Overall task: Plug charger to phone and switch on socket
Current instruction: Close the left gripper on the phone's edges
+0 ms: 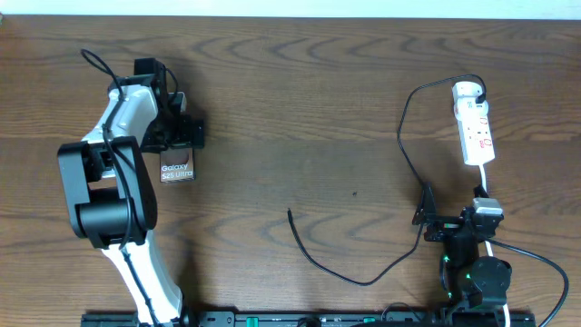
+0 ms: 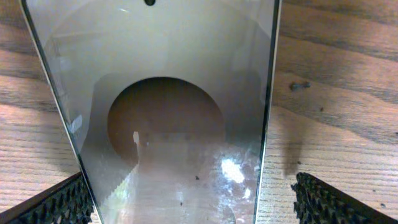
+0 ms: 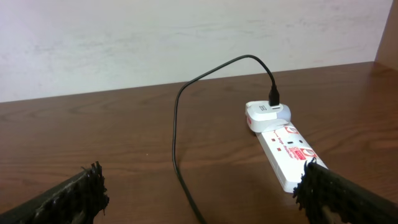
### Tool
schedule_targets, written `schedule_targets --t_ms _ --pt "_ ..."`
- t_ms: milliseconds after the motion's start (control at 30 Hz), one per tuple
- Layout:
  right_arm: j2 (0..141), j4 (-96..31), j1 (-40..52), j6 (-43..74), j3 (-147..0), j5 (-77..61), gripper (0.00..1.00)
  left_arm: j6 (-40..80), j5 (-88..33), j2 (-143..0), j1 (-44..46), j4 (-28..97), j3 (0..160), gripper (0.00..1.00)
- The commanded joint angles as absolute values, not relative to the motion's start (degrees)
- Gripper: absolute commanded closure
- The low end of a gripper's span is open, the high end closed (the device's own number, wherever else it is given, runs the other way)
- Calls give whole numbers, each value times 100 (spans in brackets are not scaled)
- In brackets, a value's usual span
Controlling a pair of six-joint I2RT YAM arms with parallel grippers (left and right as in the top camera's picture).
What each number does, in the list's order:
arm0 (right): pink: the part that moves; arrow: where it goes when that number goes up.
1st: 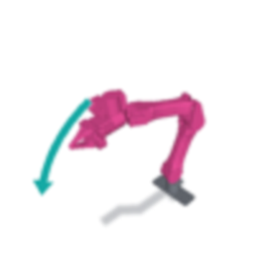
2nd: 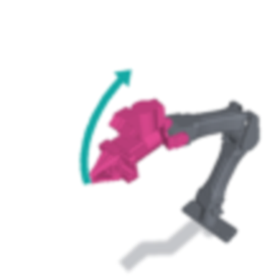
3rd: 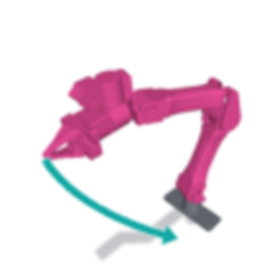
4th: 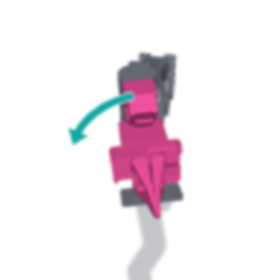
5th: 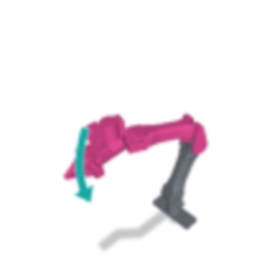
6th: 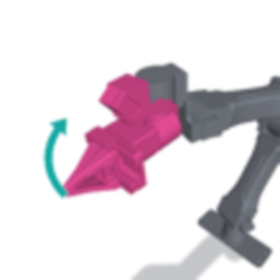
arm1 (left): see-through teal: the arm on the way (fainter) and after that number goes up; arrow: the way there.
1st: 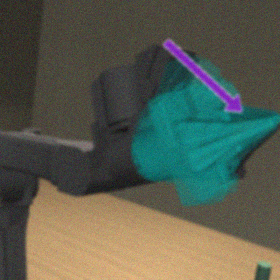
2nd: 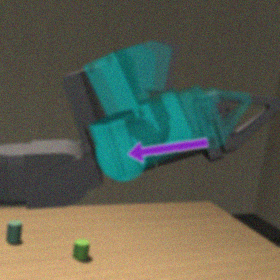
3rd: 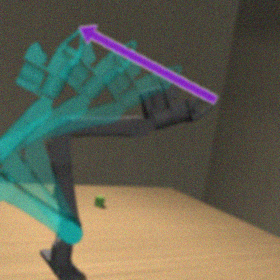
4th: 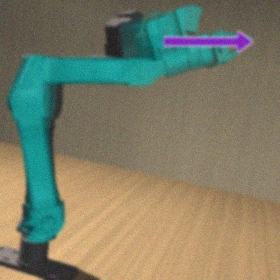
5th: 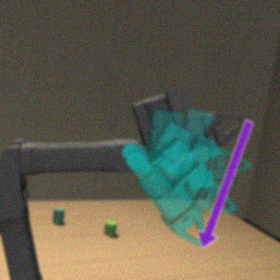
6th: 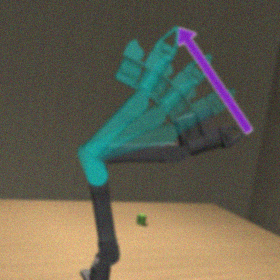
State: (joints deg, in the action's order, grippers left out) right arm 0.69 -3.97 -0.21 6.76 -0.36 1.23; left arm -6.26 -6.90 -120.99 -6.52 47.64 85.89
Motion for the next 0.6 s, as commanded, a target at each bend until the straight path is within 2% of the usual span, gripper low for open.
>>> schedule_targets --t_ms 0,567 --pt "45 -414 -45 657 -32 134 1 -661 -530 -12112 -657 4766 8534 2" --pt "45 -414 -45 657 -32 134 1 -663 -530 -12114 -657 4762 8482 2"
